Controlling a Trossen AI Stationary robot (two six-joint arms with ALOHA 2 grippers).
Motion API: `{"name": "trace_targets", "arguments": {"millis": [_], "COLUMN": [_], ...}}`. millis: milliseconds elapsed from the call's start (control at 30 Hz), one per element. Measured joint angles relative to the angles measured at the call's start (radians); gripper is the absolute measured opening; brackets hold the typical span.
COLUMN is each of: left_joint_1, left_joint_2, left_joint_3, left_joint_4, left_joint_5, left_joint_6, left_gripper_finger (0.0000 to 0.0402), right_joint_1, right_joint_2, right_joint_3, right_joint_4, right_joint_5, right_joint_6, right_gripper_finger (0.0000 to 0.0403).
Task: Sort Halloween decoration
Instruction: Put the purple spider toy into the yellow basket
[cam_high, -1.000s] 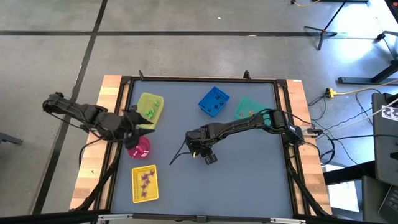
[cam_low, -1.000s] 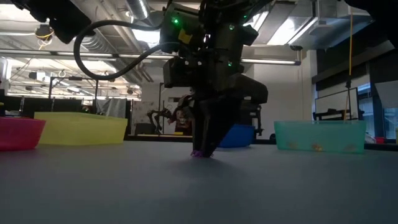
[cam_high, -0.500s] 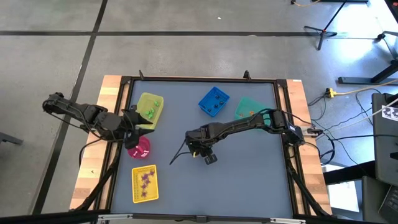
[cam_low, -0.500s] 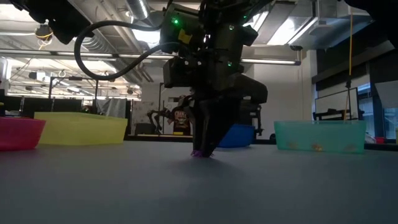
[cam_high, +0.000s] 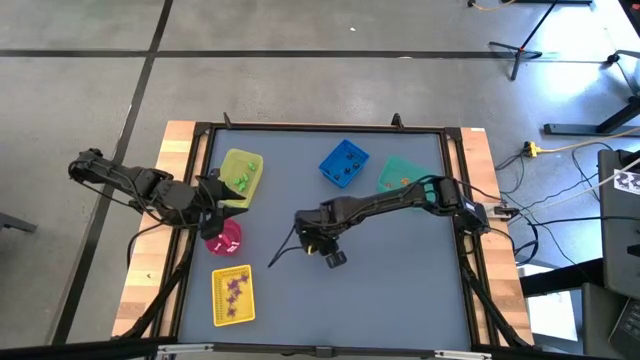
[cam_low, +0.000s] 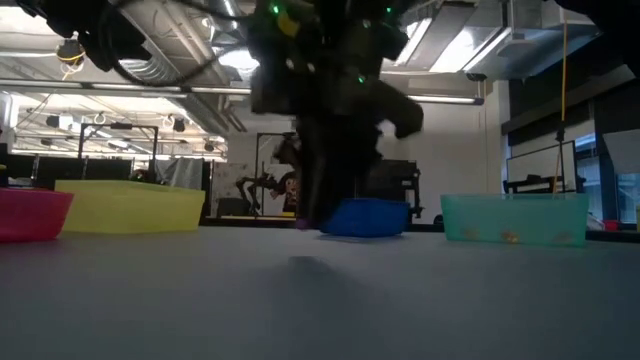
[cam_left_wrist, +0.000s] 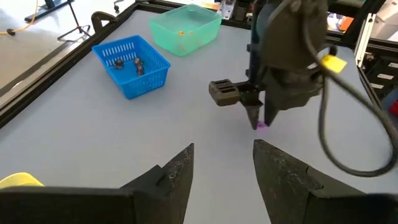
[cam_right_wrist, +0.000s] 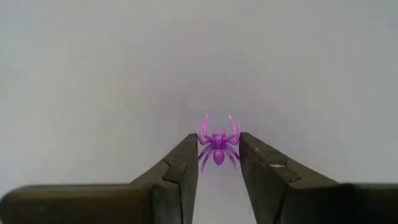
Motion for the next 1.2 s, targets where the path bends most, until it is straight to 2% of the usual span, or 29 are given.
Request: {"name": "trace_targets", "arguments": {"millis": [333, 667, 833, 1067, 1200], "left_joint_1": [0.0, 0.001, 0.001, 0.001, 0.001], "left_joint_2": [0.0, -0.028, -0.055, -0.067, -0.067], "left_joint_3": [0.0, 0.0, 0.0, 0.0, 0.0], "left_joint_4": [0.0, 0.002, 0.003, 0.006, 0.006], "left_joint_5": [-0.001, -0.087, -0.106, -0.108, -0.115], "left_joint_6": [0.028, 0.105, 0.13, 0.13, 0.13], "left_gripper_finger": [0.0151, 0.0151, 0.0151, 0.0151, 0.0151], "right_joint_1": [0.0, 0.072, 0.123, 0.189, 0.206], "right_joint_2": [-0.002, -0.003, 0.005, 0.114, 0.175], "right_joint_3": [0.153, 0.184, 0.185, 0.184, 0.184], "right_joint_4": [0.062, 0.465, 0.625, 0.978, 1.09], "right_joint_5": [-0.012, -0.011, 0.058, 0.082, 0.129], "right_joint_6": [0.0, 0.044, 0.044, 0.044, 0.084], "right_gripper_finger": [0.0114, 0.0114, 0.0114, 0.0114, 0.0114]}}
